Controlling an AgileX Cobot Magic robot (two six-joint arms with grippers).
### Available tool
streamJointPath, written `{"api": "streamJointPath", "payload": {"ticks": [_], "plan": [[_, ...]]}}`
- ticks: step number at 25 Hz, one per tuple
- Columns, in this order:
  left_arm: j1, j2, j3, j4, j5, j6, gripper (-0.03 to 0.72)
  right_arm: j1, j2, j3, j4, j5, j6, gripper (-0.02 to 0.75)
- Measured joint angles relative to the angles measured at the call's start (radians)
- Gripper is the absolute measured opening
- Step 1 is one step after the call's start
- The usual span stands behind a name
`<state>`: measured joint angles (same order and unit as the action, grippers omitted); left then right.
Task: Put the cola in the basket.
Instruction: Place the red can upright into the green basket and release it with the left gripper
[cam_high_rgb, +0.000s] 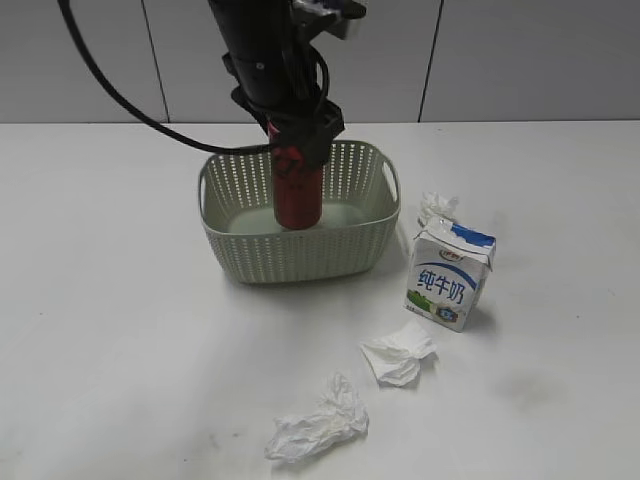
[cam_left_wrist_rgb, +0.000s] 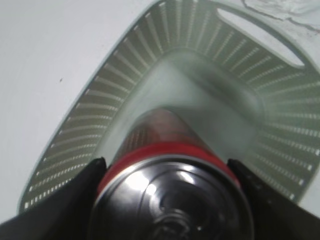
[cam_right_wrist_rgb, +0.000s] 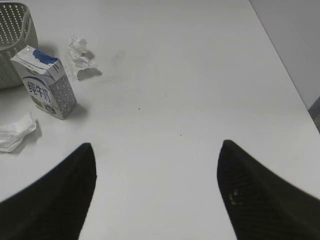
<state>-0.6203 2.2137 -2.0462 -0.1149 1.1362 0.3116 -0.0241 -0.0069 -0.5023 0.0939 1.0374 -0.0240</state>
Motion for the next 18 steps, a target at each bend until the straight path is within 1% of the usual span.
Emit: {"api": "streamJointPath", "payload": {"ticks": [11,12,14,18], "plan": [[0.001,0.030,0.000,-0.017,-0.018,0.000,0.533,0.000,0.000,0.000,0.000,0.000,0.000,0.571],[0.002,0.030,0.000,-0.030,-0.011,0.000,0.549,0.000,0.000,0.000,0.000,0.000,0.000,0.571],[0.006,0.030,-0.002,-0.063,-0.004,-0.001,0.626,0.000,0.000,0.000,0.000,0.000,0.000,0.571],[0.012,0.025,-0.003,-0.104,0.041,-0.001,0.650,0.000,0.000,0.000,0.000,0.000,0.000,0.571]]}}
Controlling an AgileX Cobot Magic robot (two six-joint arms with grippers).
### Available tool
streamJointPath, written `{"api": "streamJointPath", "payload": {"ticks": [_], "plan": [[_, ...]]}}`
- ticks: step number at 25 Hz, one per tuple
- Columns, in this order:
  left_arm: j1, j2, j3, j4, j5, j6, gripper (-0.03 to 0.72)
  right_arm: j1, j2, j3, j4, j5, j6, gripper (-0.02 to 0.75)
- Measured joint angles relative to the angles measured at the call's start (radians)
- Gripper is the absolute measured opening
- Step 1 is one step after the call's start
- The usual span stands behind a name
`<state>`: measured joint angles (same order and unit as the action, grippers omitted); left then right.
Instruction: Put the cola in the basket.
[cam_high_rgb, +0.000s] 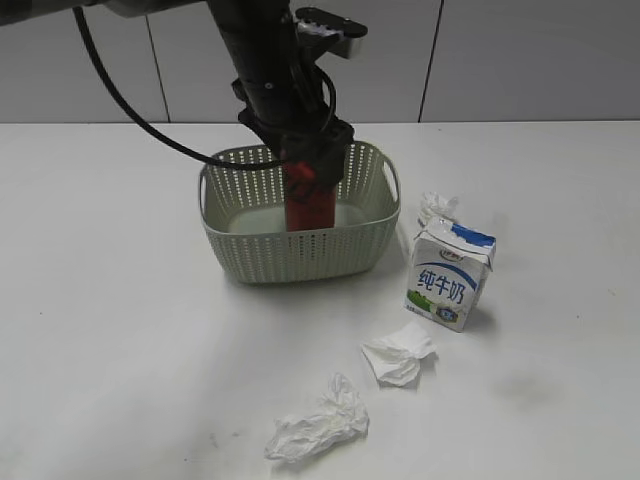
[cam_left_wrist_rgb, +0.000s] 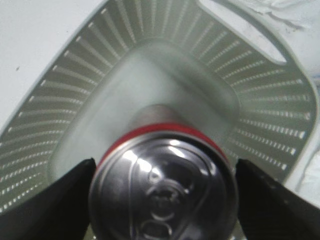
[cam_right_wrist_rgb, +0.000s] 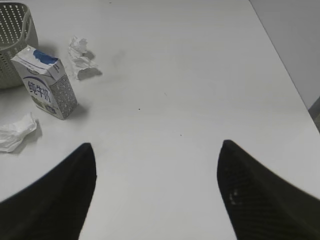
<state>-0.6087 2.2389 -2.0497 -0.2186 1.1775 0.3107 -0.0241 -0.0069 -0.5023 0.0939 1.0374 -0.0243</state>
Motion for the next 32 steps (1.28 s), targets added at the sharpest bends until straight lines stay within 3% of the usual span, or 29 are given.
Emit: {"api": "streamJointPath", "payload": {"ticks": [5,10,17,21,25,32], "plan": [[0.018,-0.069,0.000,-0.003,0.019,-0.002,0.652,0.000,0.000,0.000,0.000,0.000,0.000,0.571],[0.081,-0.179,0.000,0.037,0.035,-0.057,0.641,0.000,0.000,0.000,0.000,0.000,-0.001,0.571],[0.278,-0.294,0.015,0.121,0.037,-0.147,0.612,0.000,0.000,0.000,0.000,0.000,-0.001,0.571],[0.414,-0.367,0.115,0.199,0.038,-0.188,0.590,0.000,0.000,0.000,0.000,0.000,0.000,0.571],[0.520,-0.442,0.224,0.205,0.041,-0.211,0.586,0.000,0.000,0.000,0.000,0.000,0.000,0.571],[0.612,-0.583,0.373,0.199,0.042,-0.214,0.583,0.000,0.000,0.000,0.000,0.000,0.000,0.571]]}}
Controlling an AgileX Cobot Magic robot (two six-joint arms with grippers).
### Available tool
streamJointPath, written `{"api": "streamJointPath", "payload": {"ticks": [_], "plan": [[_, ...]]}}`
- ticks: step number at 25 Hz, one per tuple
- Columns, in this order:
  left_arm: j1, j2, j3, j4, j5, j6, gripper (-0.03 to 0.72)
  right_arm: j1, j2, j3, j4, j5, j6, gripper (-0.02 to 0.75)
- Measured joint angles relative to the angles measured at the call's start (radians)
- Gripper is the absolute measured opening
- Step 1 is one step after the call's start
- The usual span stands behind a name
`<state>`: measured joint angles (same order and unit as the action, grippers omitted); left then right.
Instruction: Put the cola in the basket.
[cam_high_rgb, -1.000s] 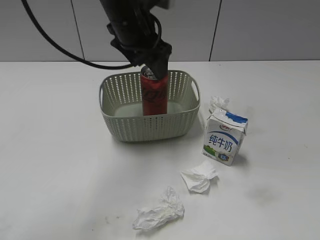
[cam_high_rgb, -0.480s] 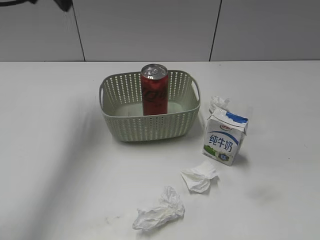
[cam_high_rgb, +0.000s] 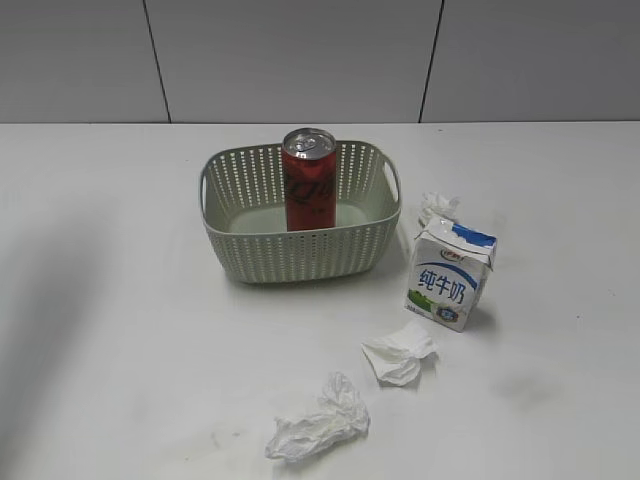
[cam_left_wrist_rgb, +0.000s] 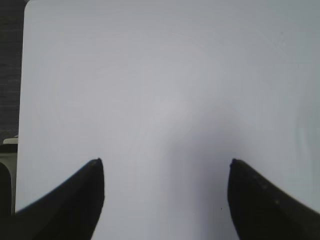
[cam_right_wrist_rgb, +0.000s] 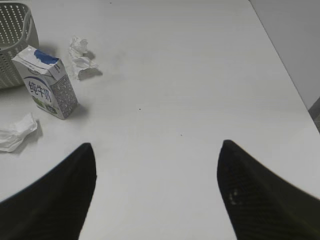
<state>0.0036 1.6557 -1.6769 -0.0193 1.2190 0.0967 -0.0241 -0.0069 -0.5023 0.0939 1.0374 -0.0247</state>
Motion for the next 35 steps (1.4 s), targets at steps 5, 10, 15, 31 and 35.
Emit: {"api": "streamJointPath", "payload": {"ticks": [5,10,15,31,35], "plan": [[0.003,-0.118,0.160,-0.016,-0.001,-0.002,0.582,0.000,0.000,0.000,0.000,0.000,0.000,0.571],[0.003,-0.253,0.365,-0.035,-0.003,-0.003,0.580,0.000,0.000,0.000,0.000,0.000,0.000,0.571],[0.003,-0.399,0.561,-0.036,-0.025,-0.004,0.579,0.000,0.000,0.000,0.000,0.000,0.000,0.571],[0.003,-0.937,1.077,-0.045,-0.184,-0.004,0.579,0.000,0.000,0.000,0.000,0.000,0.000,0.571],[0.003,-1.048,1.137,-0.045,-0.208,-0.004,0.573,0.000,0.000,0.000,0.000,0.000,0.000,0.571]]}}
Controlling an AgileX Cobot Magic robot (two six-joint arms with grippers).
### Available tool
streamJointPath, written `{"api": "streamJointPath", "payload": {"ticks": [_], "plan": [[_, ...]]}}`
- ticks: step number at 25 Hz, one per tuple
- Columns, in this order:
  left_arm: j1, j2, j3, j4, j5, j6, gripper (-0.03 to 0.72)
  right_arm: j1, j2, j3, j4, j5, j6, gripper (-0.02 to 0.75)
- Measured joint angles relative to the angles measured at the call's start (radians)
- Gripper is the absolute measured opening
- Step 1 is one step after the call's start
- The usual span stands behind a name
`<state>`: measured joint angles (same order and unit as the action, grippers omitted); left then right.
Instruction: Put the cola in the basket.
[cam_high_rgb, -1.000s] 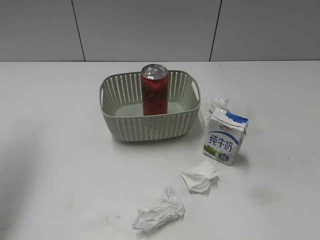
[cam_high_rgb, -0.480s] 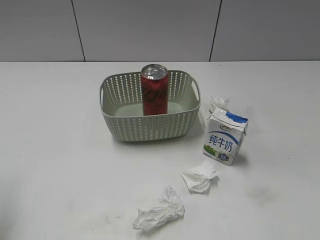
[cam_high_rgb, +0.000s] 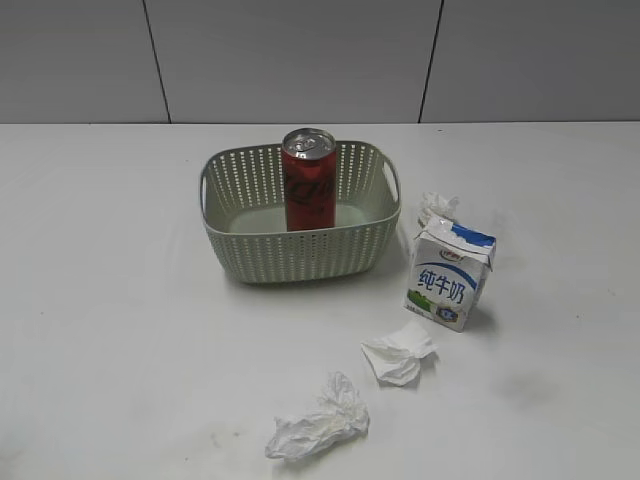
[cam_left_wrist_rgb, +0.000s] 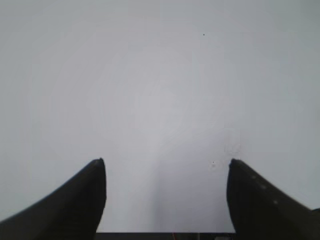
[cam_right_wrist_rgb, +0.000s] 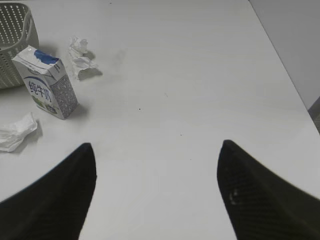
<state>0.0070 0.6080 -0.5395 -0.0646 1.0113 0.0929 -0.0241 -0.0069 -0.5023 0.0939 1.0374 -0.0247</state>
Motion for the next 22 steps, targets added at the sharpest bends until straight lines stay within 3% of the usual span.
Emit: {"api": "streamJointPath", "payload": {"ticks": [22], "plan": [[0.000,-0.463,0.029,0.000,0.015,0.000,0.552,0.000,0.000,0.000,0.000,0.000,0.000,0.571]]}}
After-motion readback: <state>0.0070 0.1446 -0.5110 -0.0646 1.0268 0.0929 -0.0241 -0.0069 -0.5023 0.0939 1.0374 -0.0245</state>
